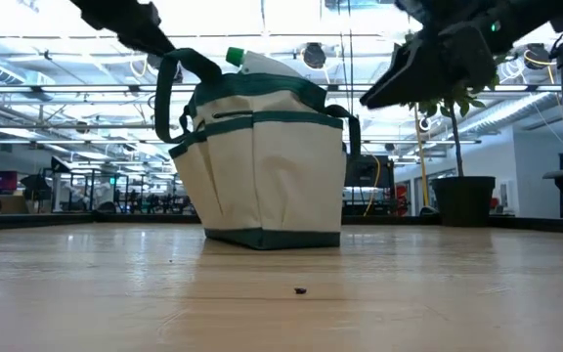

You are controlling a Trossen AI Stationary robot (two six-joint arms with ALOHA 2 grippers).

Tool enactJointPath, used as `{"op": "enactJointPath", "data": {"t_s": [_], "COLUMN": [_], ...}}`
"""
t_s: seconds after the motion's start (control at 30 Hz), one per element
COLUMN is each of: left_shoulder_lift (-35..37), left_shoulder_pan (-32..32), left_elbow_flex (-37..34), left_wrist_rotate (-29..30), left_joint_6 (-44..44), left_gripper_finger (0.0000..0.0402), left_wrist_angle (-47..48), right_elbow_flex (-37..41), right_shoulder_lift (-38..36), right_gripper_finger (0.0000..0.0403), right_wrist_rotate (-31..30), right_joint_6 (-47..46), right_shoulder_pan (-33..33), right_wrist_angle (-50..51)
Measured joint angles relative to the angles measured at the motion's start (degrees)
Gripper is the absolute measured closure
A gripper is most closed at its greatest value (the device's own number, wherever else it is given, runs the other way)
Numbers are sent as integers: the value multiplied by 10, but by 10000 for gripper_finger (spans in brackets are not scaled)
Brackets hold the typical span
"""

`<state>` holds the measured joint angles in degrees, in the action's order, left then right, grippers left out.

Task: Pick & Place Garden tools in Gardening bag
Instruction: Return to Home Position

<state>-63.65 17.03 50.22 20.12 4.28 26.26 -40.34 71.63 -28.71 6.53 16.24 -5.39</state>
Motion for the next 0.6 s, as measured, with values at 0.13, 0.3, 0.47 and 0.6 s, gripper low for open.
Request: {"op": "enactJointPath", "data": {"t_s": [0.13, 0.3, 0.47, 0.6], "left_shoulder_lift": [43, 117, 179, 214], "left_shoulder_pan": [9, 15, 14, 14], "left_elbow_flex": [0, 0, 0, 0], "left_wrist_rotate": [34, 99, 100, 100], "left_joint_6": [30, 30, 5, -30], "left_gripper_finger": [234, 234, 250, 310], "left_wrist_angle": [68, 129, 163, 170], "right_elbow_flex": [0, 0, 0, 0], "right_shoulder_lift": [-60, -134, -192, -222], "right_gripper_finger": [191, 213, 271, 335], "right_wrist_rotate": [-30, -28, 2, 4], "right_joint_6": [20, 51, 66, 65], "right_shoulder_pan": [0, 0, 0, -1], "right_wrist_angle": [4, 15, 53, 61]}}
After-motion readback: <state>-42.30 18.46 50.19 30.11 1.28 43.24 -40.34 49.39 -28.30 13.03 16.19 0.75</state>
